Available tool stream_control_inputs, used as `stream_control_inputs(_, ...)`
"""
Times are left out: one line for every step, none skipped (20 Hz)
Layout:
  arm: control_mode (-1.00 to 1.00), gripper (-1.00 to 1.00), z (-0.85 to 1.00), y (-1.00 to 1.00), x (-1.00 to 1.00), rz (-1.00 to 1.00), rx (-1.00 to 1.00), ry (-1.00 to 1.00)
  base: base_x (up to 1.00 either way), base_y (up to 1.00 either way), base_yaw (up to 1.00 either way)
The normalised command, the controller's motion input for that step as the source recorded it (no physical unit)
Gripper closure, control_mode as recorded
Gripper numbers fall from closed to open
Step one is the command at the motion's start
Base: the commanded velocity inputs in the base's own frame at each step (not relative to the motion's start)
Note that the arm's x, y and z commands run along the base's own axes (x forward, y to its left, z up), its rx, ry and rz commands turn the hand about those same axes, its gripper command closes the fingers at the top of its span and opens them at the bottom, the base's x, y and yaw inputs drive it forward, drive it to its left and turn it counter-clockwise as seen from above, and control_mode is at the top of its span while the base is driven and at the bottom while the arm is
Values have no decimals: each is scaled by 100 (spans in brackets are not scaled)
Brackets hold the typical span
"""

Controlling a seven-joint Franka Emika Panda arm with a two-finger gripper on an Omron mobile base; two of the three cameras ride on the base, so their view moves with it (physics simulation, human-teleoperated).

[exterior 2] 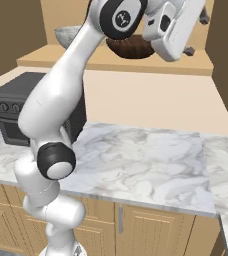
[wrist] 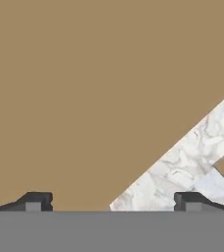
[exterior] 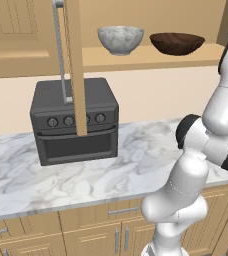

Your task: Move the bowls from the cabinet to the plates on the dining table.

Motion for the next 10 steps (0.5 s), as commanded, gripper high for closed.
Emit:
stream_control_inputs(-100,-100,-56,34,-46,8,0,-5,0,0,0)
stream_control_inputs(-100,-100,-55,34,-46,8,0,-5,0,0,0)
stream_control_inputs(-100,-100,-54,36,-45,9,0,-5,0,0,0)
stream_control_inputs(-100,-100,-53,38,-44,9,0,-6,0,0,0)
stream_control_inputs(-100,-100,-52,39,-42,9,0,-6,0,0,0)
stream_control_inputs(-100,-100,-52,41,-40,9,0,-7,0,0,0)
stream_control_inputs(-100,-100,-53,41,-39,9,0,-7,0,0,0)
stream_control_inputs(-100,-100,-53,40,-39,10,0,-7,0,0,0)
stream_control_inputs(-100,-100,-53,40,-39,10,0,-7,0,0,0)
stream_control_inputs(-100,-100,-53,40,-39,10,0,-7,0,0,0)
